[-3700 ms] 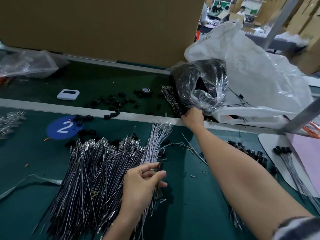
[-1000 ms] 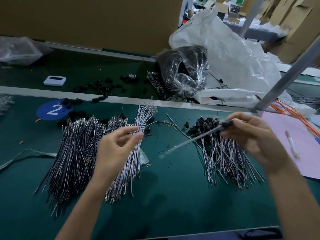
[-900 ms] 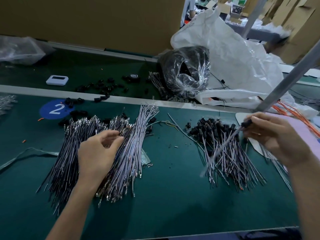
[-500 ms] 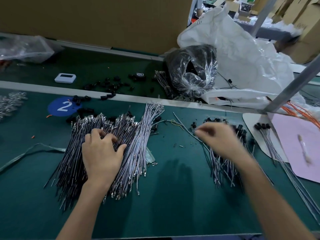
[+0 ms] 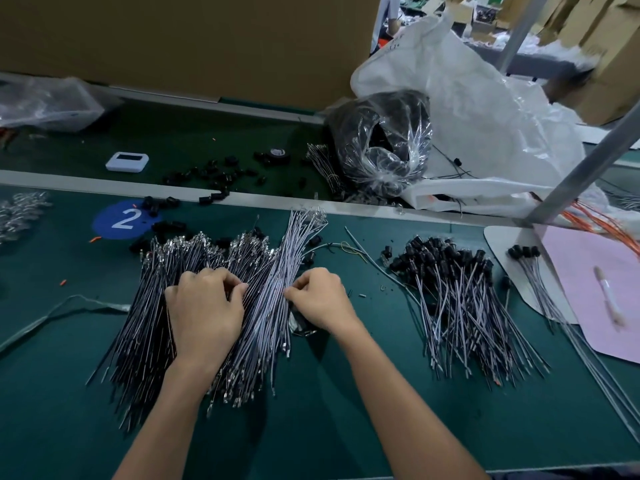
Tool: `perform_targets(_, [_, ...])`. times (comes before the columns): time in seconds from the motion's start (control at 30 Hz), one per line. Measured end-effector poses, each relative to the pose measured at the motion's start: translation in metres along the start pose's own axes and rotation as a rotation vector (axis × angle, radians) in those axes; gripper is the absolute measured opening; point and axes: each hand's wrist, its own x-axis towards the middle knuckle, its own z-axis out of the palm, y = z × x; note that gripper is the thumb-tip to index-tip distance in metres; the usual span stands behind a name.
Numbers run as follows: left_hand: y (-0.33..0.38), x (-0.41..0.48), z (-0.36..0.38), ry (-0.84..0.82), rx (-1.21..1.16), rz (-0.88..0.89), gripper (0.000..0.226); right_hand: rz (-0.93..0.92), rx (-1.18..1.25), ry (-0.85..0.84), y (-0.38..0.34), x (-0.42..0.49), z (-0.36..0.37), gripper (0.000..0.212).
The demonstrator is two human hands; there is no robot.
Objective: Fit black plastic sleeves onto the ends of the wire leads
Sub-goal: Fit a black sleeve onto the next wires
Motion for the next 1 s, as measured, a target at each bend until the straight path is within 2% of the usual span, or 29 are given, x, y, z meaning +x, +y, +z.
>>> perform_targets(0.13, [0.003,0.000,-0.007,0.045,-0.187,0.011,0.013,0.056,0.289,0.000,0.006,-0.006,-0.011,0.021])
perform_targets(0.23, [0.013,0.001,-0.013,0.004,-0.445,-0.011,0.001,-0.045,0.528,0.073,0.009,-0.015,-0.019,0.013])
perform_targets(0.3, [0.019,0.004,-0.016,-0.083,-0.624,-0.053,0.006,-0.158,0.594,0.167,0.009,-0.021,-0.025,0.008])
perform_targets(0.37, [0.024,0.006,-0.019,-0.260,-0.769,-0.082,0.006,-0.295,0.524,0.266,0.009,-0.027,-0.033,0.011])
perform_targets(0.47, [0.031,0.008,-0.021,-0.550,-0.969,-0.087,0.004,-0.481,0.263,0.322,0.007,-0.039,-0.045,0.019])
perform_targets(0.57, [0.041,0.007,-0.019,-0.737,-1.238,-0.140,0.011,-0.548,0.047,0.294,0.007,-0.045,-0.049,0.018])
perform_targets(0.63, [0.047,0.005,-0.016,-0.796,-1.431,-0.206,0.015,-0.554,0.024,0.312,0.009,-0.048,-0.049,0.018])
perform_targets(0.77, [0.049,-0.001,-0.008,-0.713,-1.705,-0.292,0.033,-0.483,0.215,0.374,0.018,-0.054,-0.054,0.019])
perform_targets(0.9, [0.056,-0.013,0.001,-0.491,-1.575,-0.169,0.018,-0.380,0.236,0.305,0.025,-0.058,-0.055,0.020])
perform_targets(1.0, [0.064,-0.020,0.007,-0.414,-1.466,-0.130,0.016,-0.367,0.283,0.269,0.025,-0.060,-0.056,0.018])
